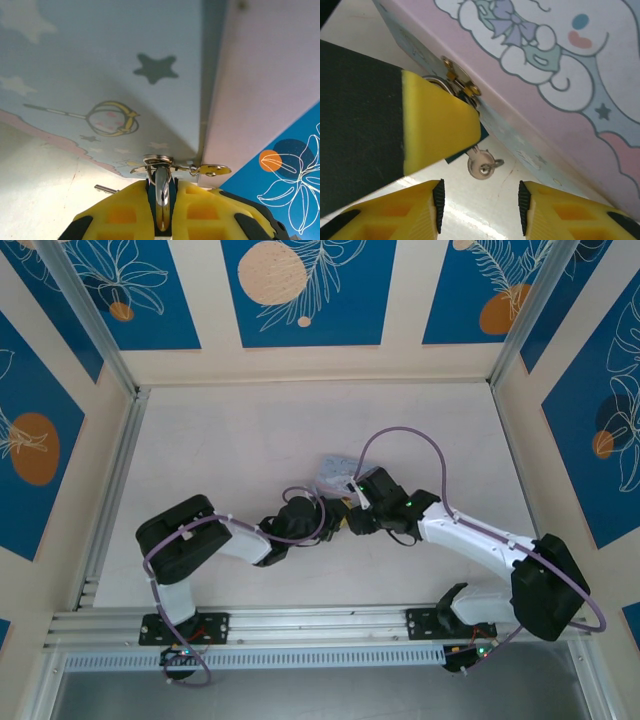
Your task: Unlock the padlock with the key
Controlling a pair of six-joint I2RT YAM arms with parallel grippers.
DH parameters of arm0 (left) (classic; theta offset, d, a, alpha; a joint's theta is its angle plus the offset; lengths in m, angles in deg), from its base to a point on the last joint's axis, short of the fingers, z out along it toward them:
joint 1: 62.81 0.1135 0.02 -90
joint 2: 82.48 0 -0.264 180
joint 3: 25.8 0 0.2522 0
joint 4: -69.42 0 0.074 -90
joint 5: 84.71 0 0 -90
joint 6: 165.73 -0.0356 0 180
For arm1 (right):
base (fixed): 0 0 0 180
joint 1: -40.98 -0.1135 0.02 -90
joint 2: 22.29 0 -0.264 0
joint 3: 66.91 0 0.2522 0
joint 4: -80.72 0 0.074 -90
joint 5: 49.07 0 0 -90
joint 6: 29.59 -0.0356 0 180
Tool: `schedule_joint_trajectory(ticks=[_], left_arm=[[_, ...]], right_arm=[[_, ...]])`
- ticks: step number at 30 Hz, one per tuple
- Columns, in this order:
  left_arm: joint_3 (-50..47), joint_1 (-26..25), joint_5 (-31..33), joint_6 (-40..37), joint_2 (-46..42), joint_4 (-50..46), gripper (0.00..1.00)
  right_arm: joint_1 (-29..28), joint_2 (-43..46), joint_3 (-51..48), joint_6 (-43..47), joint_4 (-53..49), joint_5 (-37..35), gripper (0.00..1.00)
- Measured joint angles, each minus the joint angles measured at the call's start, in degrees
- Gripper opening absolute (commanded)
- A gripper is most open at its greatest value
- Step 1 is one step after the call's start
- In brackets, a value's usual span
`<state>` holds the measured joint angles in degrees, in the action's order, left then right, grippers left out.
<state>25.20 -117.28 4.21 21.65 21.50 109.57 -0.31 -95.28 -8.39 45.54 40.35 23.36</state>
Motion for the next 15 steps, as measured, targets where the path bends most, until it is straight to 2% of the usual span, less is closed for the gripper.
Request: schedule_joint_trajectory(ticks=[6, 9, 15], left_arm=[[0.00, 0.15, 0.00, 0.00, 0.00, -0.09, 0.00], [0.00, 0.33, 0.00, 0.00, 0.00, -0.31, 0.00], [0.02, 0.37, -0.20, 0.00, 0.00, -0.42, 0.00]], right_arm=[[-0.39, -2.40, 1.64, 0.61, -0.24, -0.85, 0.36], [-0.39, -3.39, 2.25, 1.07, -0.22, -1.09, 0.25], [-0.37, -4.11, 2.93, 0.98, -0.22, -1.42, 0.15]])
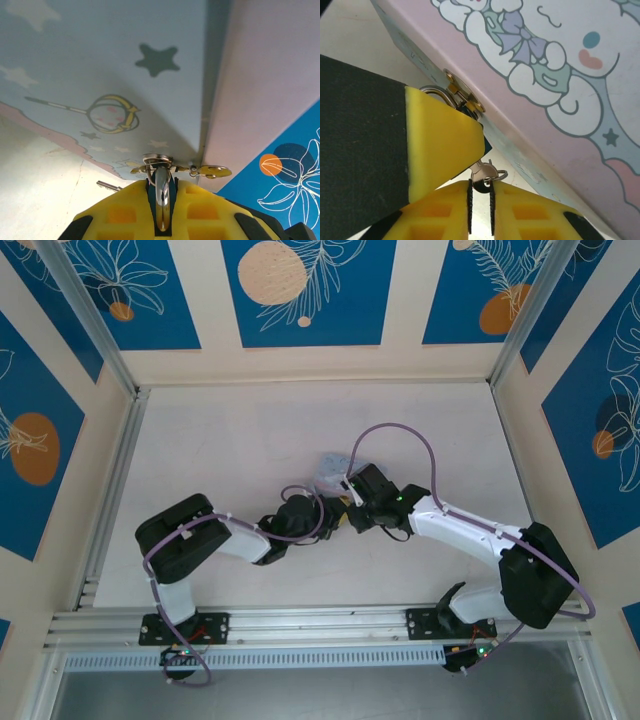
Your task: Unlock the padlock with the key
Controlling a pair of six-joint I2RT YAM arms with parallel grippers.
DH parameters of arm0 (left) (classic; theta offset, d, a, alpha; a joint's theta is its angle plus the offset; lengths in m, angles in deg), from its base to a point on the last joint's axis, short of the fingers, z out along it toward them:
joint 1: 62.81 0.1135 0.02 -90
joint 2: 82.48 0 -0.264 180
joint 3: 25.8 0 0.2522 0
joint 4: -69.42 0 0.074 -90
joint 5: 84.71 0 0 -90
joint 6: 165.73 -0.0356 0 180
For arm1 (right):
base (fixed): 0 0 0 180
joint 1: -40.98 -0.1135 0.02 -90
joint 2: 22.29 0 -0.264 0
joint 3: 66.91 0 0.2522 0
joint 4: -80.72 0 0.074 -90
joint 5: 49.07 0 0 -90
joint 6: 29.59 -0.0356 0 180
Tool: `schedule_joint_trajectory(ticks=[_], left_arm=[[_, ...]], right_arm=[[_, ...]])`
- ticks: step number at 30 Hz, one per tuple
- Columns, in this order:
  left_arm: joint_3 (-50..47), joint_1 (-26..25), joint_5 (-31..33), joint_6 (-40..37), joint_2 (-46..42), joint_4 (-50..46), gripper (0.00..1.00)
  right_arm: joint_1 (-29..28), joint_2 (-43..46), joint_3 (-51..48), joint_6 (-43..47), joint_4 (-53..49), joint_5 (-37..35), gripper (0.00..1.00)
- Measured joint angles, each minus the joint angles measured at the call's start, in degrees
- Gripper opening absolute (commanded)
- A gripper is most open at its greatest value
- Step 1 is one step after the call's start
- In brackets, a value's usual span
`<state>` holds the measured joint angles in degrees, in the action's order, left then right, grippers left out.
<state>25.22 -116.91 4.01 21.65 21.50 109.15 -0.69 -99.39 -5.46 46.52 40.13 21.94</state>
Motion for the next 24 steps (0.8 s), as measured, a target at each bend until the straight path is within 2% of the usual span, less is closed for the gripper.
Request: schedule_joint_trajectory(ticks=[4, 7, 8, 9, 10, 11, 12, 13, 20, 24], left_arm=[[-0.02, 0.00, 0.02, 0.00, 0.00, -0.02, 0.00], [0.00, 0.00, 0.02, 0.00, 0.00, -0.11, 0.00], [0.00, 0.00, 0.02, 0.00, 0.00, -0.22, 0.00], [-0.02, 0.00, 0.00, 0.00, 0.00, -0.33, 0.00], [-0.02, 0.00, 0.00, 0.02, 0.00, -0.42, 0.00], [-0.02, 0.00, 0.00, 0.09, -0.04, -0.48, 0.00], [-0.02, 0.07, 0.02, 0.24, -0.11, -0.61, 0.00], [-0.02, 0.15, 0.24, 0.42, -0.24, -0.66, 0.00], [0.33, 0.31, -0.83, 0.90, -4.66, -5.64, 0.00], [1.44, 0.33, -1.68, 0.87, -6.05, -8.72, 0.00]], right_arm=[[0.59, 0.00, 0.20, -0.61, 0.17, 1.42, 0.10], [1.16, 0.00, 0.22, -1.01, 0.24, 2.38, 0.02], [1.40, 0.00, 0.22, -1.16, 0.24, 2.73, 0.04], [1.66, 0.02, 0.22, -1.14, 0.31, 2.97, 0.12], [1.79, 0.04, 0.22, -1.25, 0.39, 3.10, 0.23], [1.97, 0.13, 0.22, -1.18, 0.26, 2.78, 0.39], [2.10, 0.42, 0.20, -1.25, -0.11, 2.86, 0.48], [2.21, 1.01, 0.17, -1.27, -0.50, 2.84, 0.51], [1.53, 8.68, -0.94, -0.57, 0.26, 2.73, 0.50], [-0.17, 9.38, -1.53, 0.70, 0.50, 1.60, 0.47]])
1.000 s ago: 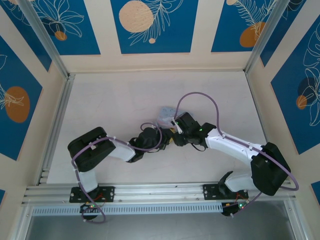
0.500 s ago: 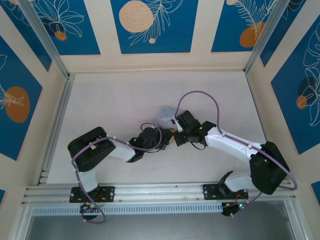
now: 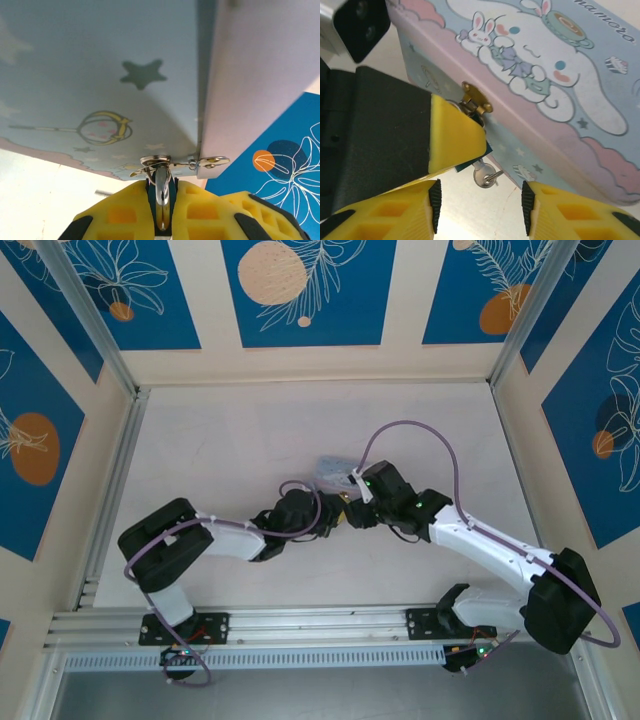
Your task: Unlock the padlock with the key
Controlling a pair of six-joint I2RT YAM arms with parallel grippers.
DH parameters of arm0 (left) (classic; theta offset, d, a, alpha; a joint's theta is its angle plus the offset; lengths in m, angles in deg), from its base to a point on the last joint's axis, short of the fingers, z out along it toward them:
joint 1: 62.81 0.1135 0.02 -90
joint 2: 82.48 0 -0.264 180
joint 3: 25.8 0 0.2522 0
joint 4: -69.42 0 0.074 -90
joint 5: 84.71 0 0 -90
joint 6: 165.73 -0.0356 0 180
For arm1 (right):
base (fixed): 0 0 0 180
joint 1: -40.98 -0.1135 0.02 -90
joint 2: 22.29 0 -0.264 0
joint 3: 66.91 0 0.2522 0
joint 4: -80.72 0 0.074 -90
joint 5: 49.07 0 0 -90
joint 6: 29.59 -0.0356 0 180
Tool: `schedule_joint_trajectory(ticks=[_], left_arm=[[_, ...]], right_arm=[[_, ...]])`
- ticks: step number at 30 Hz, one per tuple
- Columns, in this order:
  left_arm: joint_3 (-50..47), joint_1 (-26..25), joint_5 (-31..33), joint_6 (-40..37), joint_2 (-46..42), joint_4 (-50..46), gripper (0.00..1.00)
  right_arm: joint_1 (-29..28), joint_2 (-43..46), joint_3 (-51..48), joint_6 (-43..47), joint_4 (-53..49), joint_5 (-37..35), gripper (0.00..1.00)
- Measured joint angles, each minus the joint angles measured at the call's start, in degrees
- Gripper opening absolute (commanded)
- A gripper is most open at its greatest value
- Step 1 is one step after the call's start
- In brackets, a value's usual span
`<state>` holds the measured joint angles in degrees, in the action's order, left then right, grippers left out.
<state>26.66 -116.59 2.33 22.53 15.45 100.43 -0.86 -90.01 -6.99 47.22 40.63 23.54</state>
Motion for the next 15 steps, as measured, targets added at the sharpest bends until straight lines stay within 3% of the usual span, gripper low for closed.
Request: schedule_joint_trajectory(ticks=[15], left_arm=[[0.37, 0.33, -0.90, -0.26, -1.25, -6.12, 0.00]], right_arm=[[-6.34, -8.07, 0.09, 3.04, -0.07, -11.76, 0.40]])
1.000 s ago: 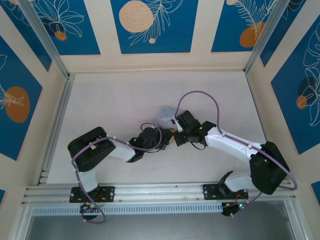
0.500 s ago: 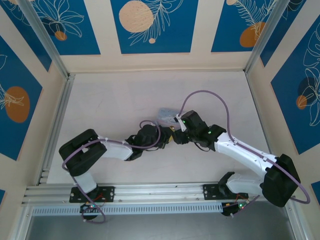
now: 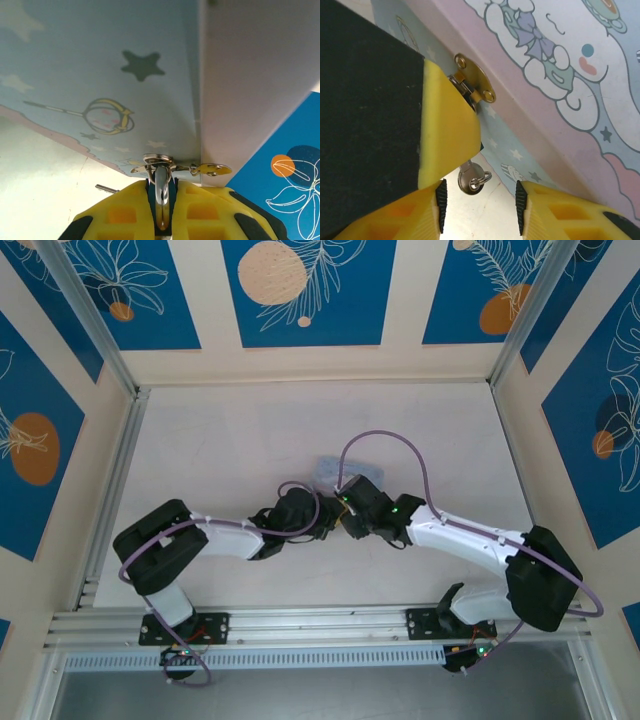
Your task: Unlock the padlock with the key
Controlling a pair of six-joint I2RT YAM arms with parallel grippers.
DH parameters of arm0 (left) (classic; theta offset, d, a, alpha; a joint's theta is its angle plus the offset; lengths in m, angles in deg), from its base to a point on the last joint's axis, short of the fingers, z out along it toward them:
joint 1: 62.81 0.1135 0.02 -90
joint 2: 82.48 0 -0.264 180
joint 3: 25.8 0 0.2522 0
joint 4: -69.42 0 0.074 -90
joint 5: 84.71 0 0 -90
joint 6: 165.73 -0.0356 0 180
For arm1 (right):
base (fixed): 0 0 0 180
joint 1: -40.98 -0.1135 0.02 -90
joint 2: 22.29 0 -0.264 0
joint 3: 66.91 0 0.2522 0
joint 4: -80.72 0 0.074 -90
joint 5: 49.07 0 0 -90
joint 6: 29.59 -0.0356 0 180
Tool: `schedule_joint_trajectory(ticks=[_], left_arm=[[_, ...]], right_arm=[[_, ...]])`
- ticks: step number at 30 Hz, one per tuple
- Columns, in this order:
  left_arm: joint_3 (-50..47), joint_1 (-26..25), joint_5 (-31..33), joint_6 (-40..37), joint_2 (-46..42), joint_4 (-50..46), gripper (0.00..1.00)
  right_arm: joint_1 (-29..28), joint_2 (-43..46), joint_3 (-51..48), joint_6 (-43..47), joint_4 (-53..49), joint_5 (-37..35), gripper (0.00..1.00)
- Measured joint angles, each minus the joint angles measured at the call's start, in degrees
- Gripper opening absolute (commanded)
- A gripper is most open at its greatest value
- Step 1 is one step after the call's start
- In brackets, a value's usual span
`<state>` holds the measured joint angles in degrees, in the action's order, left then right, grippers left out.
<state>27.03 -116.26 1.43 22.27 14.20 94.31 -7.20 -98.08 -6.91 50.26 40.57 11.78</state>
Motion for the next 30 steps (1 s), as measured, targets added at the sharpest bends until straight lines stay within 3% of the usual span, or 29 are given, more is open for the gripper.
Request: schedule_joint_trajectory(ticks=[10, 14, 22, 24, 26, 27, 30], left_arm=[[0.26, 0.35, 0.00, 0.00, 0.00, -0.09, 0.00], [0.42, 0.39, 0.02, -0.02, 0.00, -0.02, 0.00], [0.42, 0.57, 0.66, -0.02, -0.02, -0.33, 0.00], [0.42, 0.63, 0.76, -0.02, -0.02, -0.37, 0.00], [0.42, 0.63, 0.92, 0.00, -0.02, -0.31, 0.00], [0.42, 0.66, 0.90, -0.02, -0.09, -0.26, 0.00], [0.33, 0.74, 1.44, -0.48, -0.17, 0.24, 0.00]], right_arm=[[-0.76, -1.44, 0.37, 0.35, 1.51, -3.02, 0.27], [-0.92, -1.70, 0.37, 0.22, 2.45, -2.78, 0.18], [-0.42, -2.45, 1.01, -1.03, 2.69, -1.14, 0.08], [0.17, -2.43, 1.11, -1.42, 2.71, -0.07, 0.13], [0.87, -2.43, 1.27, -2.23, 2.58, 1.40, 0.39], [1.22, -2.38, 1.27, -2.47, 2.29, 1.81, 0.46], [2.99, -0.70, 1.16, -4.26, 1.09, 4.72, 0.54]])
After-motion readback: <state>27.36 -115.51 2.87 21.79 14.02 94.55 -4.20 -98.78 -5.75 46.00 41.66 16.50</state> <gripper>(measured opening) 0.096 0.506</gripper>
